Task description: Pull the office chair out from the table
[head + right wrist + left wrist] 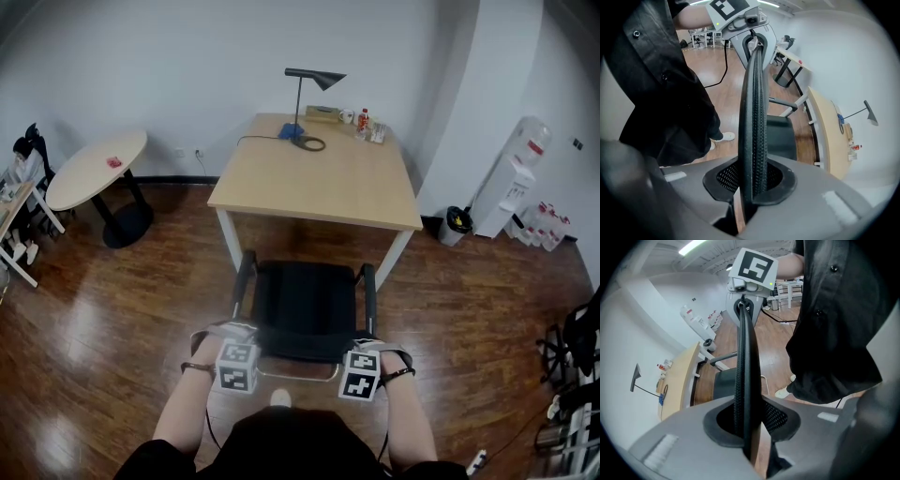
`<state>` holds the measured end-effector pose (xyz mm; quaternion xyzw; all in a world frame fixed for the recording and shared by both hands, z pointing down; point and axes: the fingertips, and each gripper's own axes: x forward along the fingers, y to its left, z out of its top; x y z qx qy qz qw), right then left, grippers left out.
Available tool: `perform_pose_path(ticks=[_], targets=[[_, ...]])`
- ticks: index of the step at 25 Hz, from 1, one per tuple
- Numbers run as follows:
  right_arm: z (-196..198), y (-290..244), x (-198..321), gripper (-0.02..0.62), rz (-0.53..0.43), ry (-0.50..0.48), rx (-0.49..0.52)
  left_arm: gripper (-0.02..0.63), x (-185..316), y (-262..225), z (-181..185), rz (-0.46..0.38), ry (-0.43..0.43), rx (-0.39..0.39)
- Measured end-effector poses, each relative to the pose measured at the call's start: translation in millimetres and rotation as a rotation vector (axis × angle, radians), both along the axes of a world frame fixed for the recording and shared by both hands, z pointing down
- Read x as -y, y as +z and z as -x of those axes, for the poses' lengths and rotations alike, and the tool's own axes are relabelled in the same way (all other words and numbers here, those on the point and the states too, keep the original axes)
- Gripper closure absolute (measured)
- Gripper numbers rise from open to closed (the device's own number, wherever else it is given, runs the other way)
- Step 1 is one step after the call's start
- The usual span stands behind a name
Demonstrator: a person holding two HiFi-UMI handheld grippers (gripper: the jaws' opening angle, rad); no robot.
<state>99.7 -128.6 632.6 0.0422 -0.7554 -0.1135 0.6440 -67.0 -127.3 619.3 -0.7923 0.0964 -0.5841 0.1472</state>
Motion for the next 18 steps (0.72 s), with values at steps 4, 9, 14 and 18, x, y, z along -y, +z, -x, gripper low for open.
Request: perform_pose_path(ticks=[4,9,14,18], targets=[[-4,0,-21,0.523,0.012,-0.008,-0.001,0.517,-21,0,-4,0.004,-0.006,-0.001],[-4,-1,-45,0.522,0.018,-0.006,0.003,0.517,-42,0,-4,-0.007,0.002,-0.001],[-5,-1,-64,0.522,0.021,-0.003,0.000,0.517,-61,0,-5,-0.002,0.003,-0.004],[-4,0,-77,0.522,0.017,0.008,-0.007,0.517,-75,-1,-4,-0.004,0.005,-0.007]])
